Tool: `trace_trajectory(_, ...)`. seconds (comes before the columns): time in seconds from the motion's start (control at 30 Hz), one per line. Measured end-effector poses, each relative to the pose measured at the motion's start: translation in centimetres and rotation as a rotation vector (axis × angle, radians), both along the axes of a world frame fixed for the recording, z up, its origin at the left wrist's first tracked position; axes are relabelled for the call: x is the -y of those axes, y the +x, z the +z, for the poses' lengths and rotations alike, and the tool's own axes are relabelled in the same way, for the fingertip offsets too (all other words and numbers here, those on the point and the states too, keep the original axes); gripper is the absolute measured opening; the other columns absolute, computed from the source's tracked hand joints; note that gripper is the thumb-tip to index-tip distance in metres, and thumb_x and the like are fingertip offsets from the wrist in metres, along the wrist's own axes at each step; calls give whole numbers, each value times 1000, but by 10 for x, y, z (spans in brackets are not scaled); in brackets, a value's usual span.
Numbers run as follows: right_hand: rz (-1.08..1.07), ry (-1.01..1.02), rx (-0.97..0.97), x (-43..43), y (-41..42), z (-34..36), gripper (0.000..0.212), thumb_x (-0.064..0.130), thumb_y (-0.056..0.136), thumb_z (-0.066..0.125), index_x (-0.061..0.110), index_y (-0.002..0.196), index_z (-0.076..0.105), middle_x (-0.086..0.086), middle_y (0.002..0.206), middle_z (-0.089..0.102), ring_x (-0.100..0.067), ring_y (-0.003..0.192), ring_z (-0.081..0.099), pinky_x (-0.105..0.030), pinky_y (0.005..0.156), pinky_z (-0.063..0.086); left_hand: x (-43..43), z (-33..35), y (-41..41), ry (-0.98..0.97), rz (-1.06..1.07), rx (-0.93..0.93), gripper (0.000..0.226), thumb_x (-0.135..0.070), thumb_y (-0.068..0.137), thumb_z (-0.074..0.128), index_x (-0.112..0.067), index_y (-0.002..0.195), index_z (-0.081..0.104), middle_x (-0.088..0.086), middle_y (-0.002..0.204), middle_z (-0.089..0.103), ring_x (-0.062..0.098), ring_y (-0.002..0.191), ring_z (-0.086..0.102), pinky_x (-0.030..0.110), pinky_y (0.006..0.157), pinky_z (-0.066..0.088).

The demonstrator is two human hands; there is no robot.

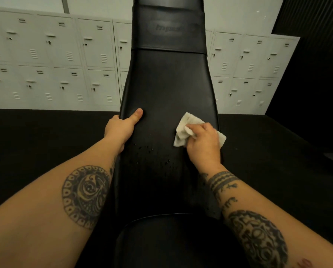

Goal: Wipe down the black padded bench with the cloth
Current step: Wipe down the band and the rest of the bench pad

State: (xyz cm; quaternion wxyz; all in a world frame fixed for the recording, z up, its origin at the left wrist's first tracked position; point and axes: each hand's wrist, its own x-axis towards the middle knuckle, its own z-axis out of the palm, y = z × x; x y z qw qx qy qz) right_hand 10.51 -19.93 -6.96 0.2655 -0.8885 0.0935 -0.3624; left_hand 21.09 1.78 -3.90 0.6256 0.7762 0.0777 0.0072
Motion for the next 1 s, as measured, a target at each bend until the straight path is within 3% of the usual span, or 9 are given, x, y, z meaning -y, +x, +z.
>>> trace_trajectory(0.13,-22,49,11,-36,25,13,35,12,91,58,23,121,71,-5,121,57,-30,116,44,-28,101,33,0,1,-4,-11,-6,10,126,-86,58,73,-17,157,35,10,151,49,36,131,53,54,106,48)
trace_trajectory(0.23,166,-145,13,-57,26,10,31,13,87,63,23,114,74,-2,111,60,-30,104,47,-30,95,37,-3,3,-5,-28,-25,-7,133,-93,41,71,-19,149,46,7,139,59,33,118,62,50,98,54)
trace_trajectory(0.37,357,-359,-43,-44,5,-9,37,11,77,66,27,109,74,2,102,61,-27,90,50,-38,85,45,-6,6,-7,-35,-62,-20,136,-92,39,71,-20,151,43,7,140,58,34,119,61,52,98,54)
trace_trajectory(0.57,205,-242,-1,-10,10,5,33,4,82,64,21,108,76,-1,101,58,-29,97,52,-32,88,41,-9,0,1,-52,-81,-24,150,-98,23,69,-24,151,42,6,142,57,35,123,60,55,100,52)
trace_trajectory(0.7,50,-114,5,-37,37,23,33,8,85,61,22,111,76,-4,110,60,-33,105,49,-27,91,34,-6,3,-2,-44,-63,-24,131,-90,47,72,-23,154,38,7,147,53,36,127,56,55,103,50)
trace_trajectory(0.83,267,-246,-5,-61,28,11,28,14,79,67,26,103,77,-2,106,65,-30,95,51,-37,89,45,-3,4,-2,-39,-69,-32,111,-81,64,74,-20,151,42,5,141,56,35,121,59,49,100,52)
trace_trajectory(0.9,344,-292,-17,-53,8,-8,33,7,72,75,27,99,77,4,101,65,-25,88,50,-34,82,44,-2,5,-2,-23,-53,-48,105,-77,71,73,-20,153,40,2,140,53,35,125,56,45,98,50)
trace_trajectory(1.0,289,-240,-33,-17,-14,-26,33,5,73,70,26,97,77,5,96,64,-25,86,51,-24,81,33,-3,5,-1,-23,-49,-54,113,-79,68,74,-22,157,34,9,151,48,38,131,52,53,103,49)
